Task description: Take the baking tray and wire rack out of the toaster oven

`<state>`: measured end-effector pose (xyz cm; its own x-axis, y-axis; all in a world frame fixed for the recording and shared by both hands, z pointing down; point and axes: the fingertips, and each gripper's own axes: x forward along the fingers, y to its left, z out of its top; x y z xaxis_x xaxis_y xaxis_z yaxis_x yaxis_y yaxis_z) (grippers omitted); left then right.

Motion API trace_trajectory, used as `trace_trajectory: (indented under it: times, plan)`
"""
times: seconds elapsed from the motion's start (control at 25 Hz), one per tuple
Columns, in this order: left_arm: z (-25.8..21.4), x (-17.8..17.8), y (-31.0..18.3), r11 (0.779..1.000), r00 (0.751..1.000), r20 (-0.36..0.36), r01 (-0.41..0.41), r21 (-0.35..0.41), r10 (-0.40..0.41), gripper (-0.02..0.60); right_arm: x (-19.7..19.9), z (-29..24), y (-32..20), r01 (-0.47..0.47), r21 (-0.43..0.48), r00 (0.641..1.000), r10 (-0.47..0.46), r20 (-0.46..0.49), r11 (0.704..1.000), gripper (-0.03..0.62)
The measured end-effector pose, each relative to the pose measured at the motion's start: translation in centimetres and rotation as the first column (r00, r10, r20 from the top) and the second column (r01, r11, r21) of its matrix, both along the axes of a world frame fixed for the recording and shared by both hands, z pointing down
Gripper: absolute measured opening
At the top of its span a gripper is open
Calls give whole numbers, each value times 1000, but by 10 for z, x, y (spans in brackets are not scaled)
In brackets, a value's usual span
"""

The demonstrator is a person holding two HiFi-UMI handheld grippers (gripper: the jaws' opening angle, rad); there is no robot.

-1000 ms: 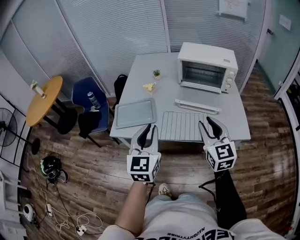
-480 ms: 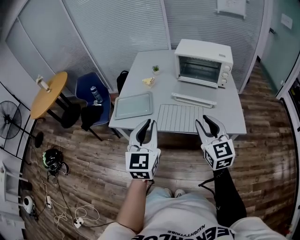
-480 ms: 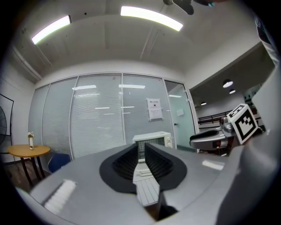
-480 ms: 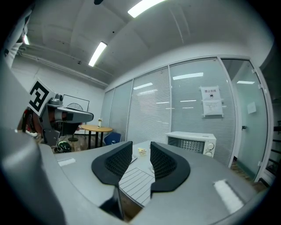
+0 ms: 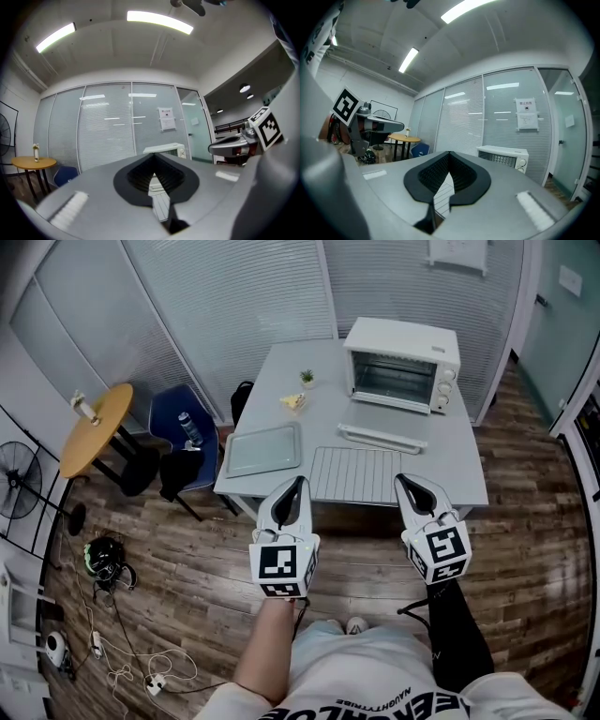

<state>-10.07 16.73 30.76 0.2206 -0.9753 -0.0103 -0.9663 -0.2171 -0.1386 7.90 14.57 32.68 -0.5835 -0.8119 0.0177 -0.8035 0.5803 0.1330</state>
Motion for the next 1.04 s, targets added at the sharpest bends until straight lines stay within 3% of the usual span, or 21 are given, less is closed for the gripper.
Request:
trace_trajectory:
  times: [1.04]
  plan:
    - [-1, 2, 7, 1000, 999, 35, 13, 5, -14, 57, 9, -5, 2, -26, 22, 1000, 26, 6, 999, 2]
